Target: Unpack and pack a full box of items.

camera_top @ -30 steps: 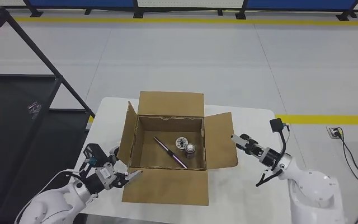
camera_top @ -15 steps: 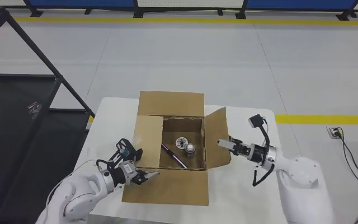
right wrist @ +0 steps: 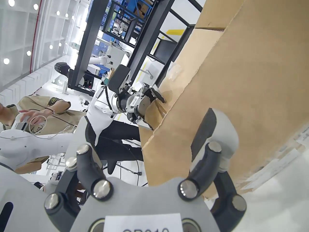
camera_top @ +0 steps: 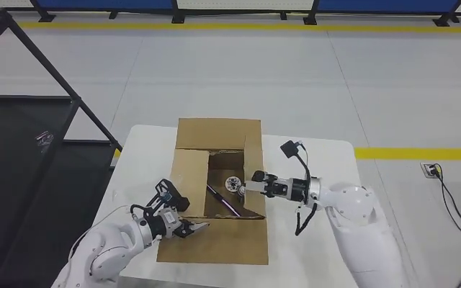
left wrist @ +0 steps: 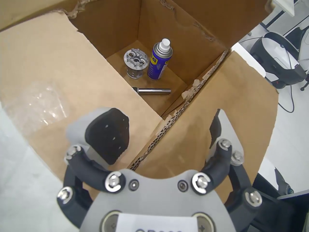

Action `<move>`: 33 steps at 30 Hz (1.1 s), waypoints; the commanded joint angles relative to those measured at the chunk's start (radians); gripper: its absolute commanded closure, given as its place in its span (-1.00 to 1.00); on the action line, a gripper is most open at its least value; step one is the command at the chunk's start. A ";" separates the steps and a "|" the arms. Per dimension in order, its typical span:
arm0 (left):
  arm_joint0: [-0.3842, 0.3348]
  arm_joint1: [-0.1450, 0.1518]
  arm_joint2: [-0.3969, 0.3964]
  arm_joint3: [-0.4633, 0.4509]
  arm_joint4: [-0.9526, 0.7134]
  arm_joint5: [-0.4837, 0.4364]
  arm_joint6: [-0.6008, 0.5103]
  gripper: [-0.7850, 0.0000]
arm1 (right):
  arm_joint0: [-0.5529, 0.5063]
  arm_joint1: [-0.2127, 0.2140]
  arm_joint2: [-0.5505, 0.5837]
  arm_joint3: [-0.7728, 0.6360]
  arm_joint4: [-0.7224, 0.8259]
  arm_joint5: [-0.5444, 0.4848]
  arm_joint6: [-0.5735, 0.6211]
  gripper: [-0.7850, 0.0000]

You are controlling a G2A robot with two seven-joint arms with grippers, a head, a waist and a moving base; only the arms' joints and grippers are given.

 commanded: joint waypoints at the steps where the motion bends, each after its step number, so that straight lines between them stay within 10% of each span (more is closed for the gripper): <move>1: 0.011 0.002 -0.008 -0.006 0.000 -0.002 0.008 -1.00 | 0.023 -0.001 -0.028 0.024 -0.018 0.015 -0.014 -1.00; 22: 0.109 0.023 -0.110 -0.104 -0.009 -0.032 0.091 -1.00 | 0.145 -0.015 -0.226 0.155 -0.154 0.127 -0.158 -1.00; 33: 0.311 0.043 -0.340 -0.163 -0.047 -0.098 0.204 -1.00 | 0.205 -0.023 -0.289 0.229 -0.157 0.138 -0.164 -1.00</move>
